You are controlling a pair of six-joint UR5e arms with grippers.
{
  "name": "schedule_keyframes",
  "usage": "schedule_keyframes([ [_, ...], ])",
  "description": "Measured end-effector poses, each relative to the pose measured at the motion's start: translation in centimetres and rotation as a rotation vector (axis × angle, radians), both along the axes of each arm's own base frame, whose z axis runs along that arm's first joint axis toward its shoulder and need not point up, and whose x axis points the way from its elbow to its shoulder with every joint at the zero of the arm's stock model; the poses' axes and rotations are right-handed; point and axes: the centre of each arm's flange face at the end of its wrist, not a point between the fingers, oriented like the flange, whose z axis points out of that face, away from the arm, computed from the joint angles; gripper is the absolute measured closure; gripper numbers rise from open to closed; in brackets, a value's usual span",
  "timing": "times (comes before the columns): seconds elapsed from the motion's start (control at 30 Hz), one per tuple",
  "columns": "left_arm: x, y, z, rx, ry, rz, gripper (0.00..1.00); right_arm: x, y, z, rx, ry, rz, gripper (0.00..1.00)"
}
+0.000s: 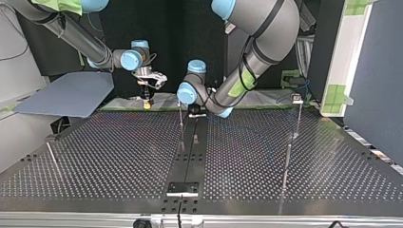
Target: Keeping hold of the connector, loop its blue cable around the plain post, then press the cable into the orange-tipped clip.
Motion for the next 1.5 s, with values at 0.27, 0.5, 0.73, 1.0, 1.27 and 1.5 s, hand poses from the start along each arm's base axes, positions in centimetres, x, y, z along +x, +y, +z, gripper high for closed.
schedule_keyframes([
  [0.27,-1.2,0.8,-1.6,0.028,0.031,-0.009,0.61,-1.7,-0.9,-0.2,0.023,0.003,-0.017,1.00],
  [0.5,-2.6,1.8,-3.8,0.034,0.039,-0.015,0.15,-3.3,-1.5,-0.5,0.052,0.018,-0.033,1.00],
  [0.73,-5.6,2.4,-5.8,0.099,0.099,-0.039,0.06,-4.6,-2.0,-0.8,0.074,0.025,-0.037,1.00],
  [1.0,-8.3,2.3,-6.2,0.136,0.107,-0.114,0.06,-5.9,-2.3,-1.1,0.108,0.041,-0.054,1.00],
  [1.27,-9.8,1.8,-3.8,0.085,0.060,-0.173,0.04,-6.3,-2.3,-1.3,0.124,0.045,-0.061,1.00],
  [1.5,-12.2,0.4,-1.2,0.020,0.009,-0.255,0.04,-6.3,-2.2,-1.4,0.130,0.044,-0.062,1.00],
])
